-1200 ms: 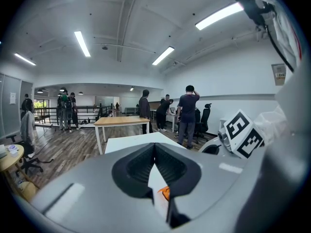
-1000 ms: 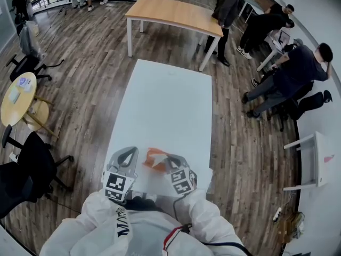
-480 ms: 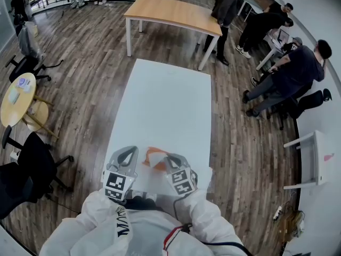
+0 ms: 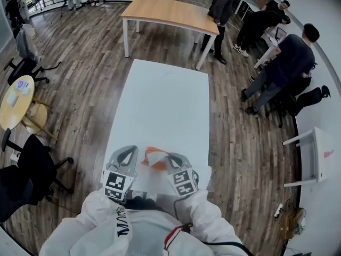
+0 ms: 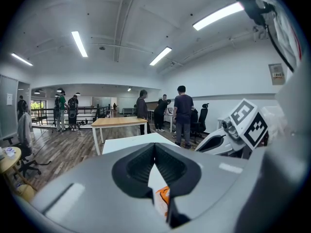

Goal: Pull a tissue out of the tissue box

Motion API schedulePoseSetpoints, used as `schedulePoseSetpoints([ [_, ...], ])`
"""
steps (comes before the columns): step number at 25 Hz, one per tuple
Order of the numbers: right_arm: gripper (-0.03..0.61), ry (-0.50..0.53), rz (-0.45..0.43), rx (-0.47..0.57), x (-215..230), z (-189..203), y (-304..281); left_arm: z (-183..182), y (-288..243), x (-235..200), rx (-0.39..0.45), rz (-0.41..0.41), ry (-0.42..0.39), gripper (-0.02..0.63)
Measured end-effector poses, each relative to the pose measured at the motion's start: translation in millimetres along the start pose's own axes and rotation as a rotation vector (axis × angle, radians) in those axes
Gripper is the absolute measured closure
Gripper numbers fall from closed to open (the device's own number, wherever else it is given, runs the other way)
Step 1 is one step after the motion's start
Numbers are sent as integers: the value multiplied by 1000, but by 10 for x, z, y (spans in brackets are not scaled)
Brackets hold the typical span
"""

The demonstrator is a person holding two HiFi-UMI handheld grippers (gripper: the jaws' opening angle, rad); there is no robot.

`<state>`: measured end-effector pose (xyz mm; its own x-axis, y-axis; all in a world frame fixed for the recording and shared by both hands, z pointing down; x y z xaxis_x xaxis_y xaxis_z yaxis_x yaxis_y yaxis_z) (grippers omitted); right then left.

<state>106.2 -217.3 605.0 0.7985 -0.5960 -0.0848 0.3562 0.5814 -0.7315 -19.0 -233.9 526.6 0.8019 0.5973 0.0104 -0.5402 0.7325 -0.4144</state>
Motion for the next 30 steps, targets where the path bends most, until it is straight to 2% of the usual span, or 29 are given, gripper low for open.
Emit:
schedulePoseSetpoints([
  [14, 574, -77, 44, 80, 142, -115, 300, -77, -57, -19, 9, 14, -21, 614],
  [30, 575, -174, 122, 133, 342, -19, 548, -111, -101, -36, 19, 27, -38, 614],
])
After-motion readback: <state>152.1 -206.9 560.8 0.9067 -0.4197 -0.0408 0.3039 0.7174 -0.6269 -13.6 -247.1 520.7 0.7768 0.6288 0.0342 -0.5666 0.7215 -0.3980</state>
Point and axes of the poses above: the fingertips, and each gripper's own axes: y backward along the fingers, x to its right, z out of its underside, the point moved 1 cm from there along y, backward along the fingers, and after that the axes turned 9 degrees about -x, right-handed, at the moved point
